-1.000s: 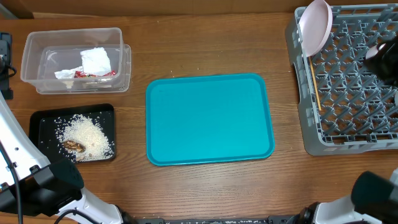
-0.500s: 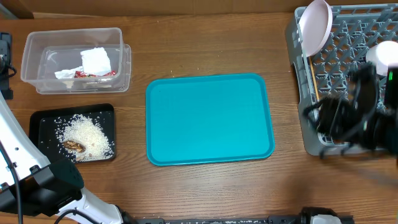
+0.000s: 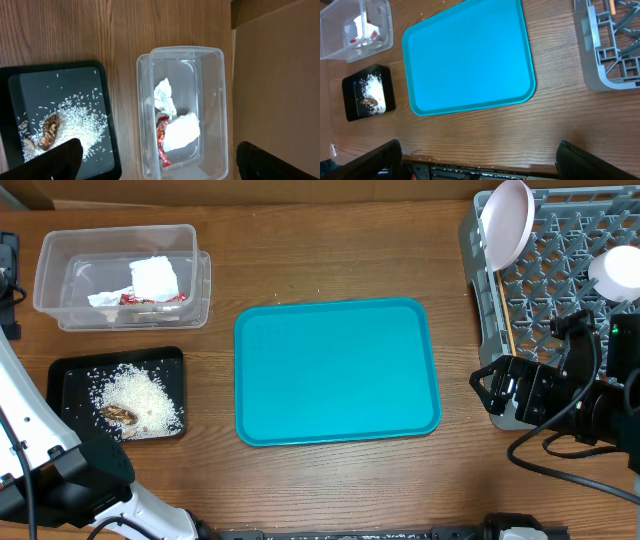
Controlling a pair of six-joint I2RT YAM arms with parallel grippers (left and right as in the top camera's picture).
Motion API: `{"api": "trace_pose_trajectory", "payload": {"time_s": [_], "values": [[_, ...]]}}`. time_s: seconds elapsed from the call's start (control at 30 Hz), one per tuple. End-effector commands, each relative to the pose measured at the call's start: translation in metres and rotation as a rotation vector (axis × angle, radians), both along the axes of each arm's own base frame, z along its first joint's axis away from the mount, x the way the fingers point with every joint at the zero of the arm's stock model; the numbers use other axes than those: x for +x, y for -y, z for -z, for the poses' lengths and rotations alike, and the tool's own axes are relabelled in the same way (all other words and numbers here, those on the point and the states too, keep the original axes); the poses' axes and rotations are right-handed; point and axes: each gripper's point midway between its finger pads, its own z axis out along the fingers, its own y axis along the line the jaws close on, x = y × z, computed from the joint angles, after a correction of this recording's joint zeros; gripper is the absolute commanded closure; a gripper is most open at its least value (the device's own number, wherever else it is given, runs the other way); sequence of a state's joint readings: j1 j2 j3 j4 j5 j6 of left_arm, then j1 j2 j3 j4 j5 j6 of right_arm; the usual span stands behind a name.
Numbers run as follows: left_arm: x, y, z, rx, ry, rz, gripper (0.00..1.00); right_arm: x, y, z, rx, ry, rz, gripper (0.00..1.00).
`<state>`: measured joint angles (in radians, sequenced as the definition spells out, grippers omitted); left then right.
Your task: Sort waste into correct bins and load items into the dishwasher
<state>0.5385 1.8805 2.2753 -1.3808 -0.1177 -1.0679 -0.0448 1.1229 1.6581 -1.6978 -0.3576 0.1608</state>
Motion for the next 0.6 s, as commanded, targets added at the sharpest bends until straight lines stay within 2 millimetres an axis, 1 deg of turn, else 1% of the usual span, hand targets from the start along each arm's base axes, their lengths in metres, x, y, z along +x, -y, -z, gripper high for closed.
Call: {"api": "trace_pose_trajectory", "payload": {"time_s": [0.0,0.1,0.2,0.27,0.33,0.43,0.5,0.57], "values": [[-0.001,-0.002,0.002,0.007,-0.011,-0.017,0.0,-0.003,0.0,0.004,-0.014,-0.001,-0.012,0.0],[-0.001,-0.002,0.002,0.007,-0.011,-0.017,0.0,-0.005,-0.001,0.011,-0.012,-0.025,-0.018,0.0],[-0.001,-0.002,0.002,0.007,-0.011,-0.017,0.0,-0.006,-0.003,0.027,-0.019,-0.058,-0.032,0.0],[-0.001,-0.002,0.002,0.007,-0.011,-0.017,0.0,-0.002,-0.003,0.033,-0.021,-0.011,-0.032,0.0],[-0.001,-0.002,0.002,0.007,-0.011,-0.017,0.0,0.008,-0.004,0.036,-0.018,0.086,-0.033,0.0],[-0.001,-0.002,0.002,0.007,-0.011,-0.017,0.0,0.018,-0.008,0.034,-0.006,0.27,-0.05,0.0],[-0.001,-0.002,0.002,0.007,-0.011,-0.017,0.0,0.02,-0.012,0.032,0.004,0.407,-0.069,0.0],[-0.001,-0.002,0.002,0.007,-0.011,-0.017,0.0,0.016,-0.014,0.032,0.005,0.529,-0.078,0.0]]}}
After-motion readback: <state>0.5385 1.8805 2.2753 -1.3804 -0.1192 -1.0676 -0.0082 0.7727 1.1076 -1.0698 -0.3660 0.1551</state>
